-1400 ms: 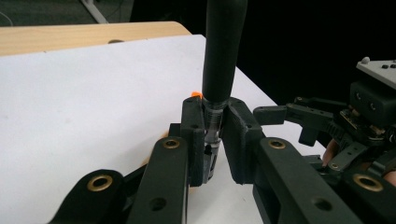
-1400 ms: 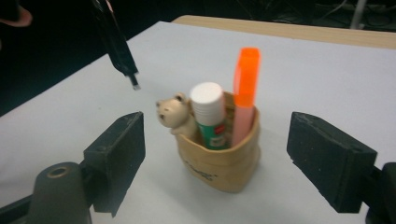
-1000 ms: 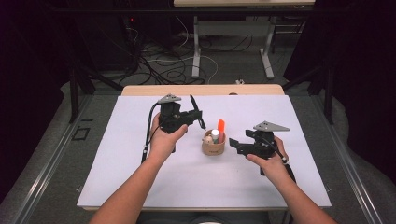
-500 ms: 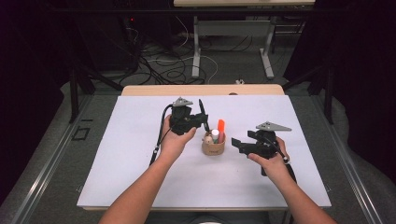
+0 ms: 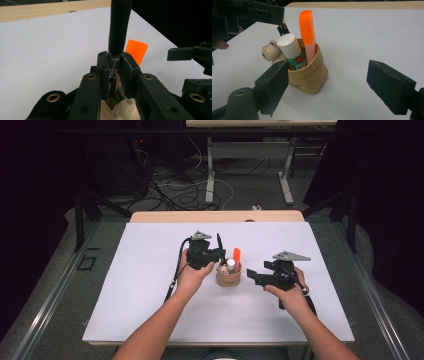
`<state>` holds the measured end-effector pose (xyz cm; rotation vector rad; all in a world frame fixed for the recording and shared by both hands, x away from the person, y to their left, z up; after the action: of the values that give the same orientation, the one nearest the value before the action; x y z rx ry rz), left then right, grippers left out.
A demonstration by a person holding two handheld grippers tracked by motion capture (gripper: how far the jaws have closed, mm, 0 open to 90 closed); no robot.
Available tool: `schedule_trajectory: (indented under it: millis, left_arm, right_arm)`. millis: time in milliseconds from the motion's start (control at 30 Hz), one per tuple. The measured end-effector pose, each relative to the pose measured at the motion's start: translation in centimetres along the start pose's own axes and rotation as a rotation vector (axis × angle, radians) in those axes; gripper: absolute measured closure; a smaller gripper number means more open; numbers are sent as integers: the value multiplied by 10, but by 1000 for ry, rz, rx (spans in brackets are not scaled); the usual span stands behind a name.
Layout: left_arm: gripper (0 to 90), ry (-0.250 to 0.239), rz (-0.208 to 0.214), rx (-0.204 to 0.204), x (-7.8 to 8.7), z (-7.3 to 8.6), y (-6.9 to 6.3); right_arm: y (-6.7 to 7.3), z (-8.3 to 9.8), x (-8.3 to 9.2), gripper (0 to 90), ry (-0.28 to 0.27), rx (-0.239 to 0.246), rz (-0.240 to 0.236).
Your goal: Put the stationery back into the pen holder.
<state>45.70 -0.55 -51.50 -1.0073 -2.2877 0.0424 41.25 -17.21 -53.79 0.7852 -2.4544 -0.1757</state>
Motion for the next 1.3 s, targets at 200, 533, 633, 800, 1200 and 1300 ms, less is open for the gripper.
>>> schedule_trajectory:
  millis: [200, 533, 633, 800, 1200, 1300]
  left_arm:
    - [788, 9, -11, 2, -2, 3, 3]
    - [717, 6, -6, -19, 3, 3, 2]
    - [668, -14, 0, -14, 7, 0, 2]
    - [563, -37, -15, -24, 16, -3, 5]
    - [357, -68, -62, -94, 45, -10, 8]
    - [328, -73, -84, -105, 58, -13, 10]
  right_arm:
    - [-1, 1, 0, 175, 1, 2, -1]
    - [-1, 1, 0, 175, 0, -4, 2]
    - [-2, 1, 0, 175, 0, -5, 3]
    - [-3, 0, 0, 175, -5, -5, 7]
    - [-4, -2, 2, 175, -13, -7, 15]
    - [-4, -2, 2, 175, -9, -13, 15]
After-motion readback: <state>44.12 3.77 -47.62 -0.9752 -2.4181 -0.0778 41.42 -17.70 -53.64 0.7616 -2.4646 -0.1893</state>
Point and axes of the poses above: each handheld gripper's, and its own axes: x roughly backward along the jaws, z roughly out of its underside, y roughly to its left, the point moved 8 cm from there along -x, roughly forward along the jaws, and after that the axes turned 1 degree about -x, right-handed, at the moved point
